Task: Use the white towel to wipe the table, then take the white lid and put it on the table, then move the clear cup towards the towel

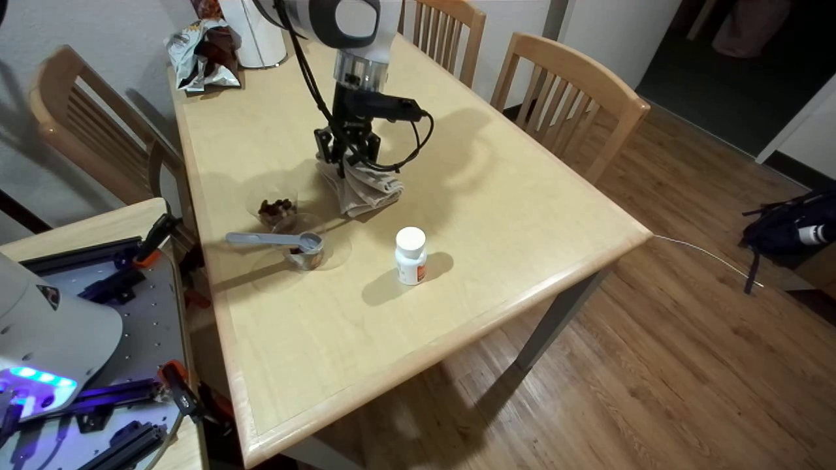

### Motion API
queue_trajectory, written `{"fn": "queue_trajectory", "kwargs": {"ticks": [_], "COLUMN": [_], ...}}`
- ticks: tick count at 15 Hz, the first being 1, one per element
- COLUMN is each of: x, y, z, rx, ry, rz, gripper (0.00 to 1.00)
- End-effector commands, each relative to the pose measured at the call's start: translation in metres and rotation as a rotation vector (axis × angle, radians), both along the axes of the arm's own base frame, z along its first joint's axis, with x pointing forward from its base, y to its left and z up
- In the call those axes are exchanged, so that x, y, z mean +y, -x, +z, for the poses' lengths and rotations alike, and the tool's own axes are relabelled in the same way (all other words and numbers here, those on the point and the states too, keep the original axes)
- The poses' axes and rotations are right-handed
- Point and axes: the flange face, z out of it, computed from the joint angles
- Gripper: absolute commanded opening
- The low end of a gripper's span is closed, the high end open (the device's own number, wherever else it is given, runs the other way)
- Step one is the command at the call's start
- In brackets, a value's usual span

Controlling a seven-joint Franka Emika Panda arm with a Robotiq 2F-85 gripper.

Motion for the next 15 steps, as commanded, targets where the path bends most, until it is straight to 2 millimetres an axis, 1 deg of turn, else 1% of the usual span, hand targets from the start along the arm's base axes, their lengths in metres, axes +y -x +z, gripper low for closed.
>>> {"fn": "queue_trajectory", "kwargs": {"ticks": [1,6,9,12,15], "x": [-0.007,-0.009,-0.004,0.013,0.040], "y": [-0.006,-0.019,-0.027,-0.038,-0.055], "z": [-0.006,-0.019,-0.022,-0.020,-0.010], "rx": [-0.021,-0.091,-0.129,-0.154,-0.170], "ry": [-0.070,-0.127,-0.151,-0.169,-0.180], "rz": [0.022,0.086,0.130,0.183,0.251], "gripper": [0.03,0.03,0.03,0.03,0.03]}}
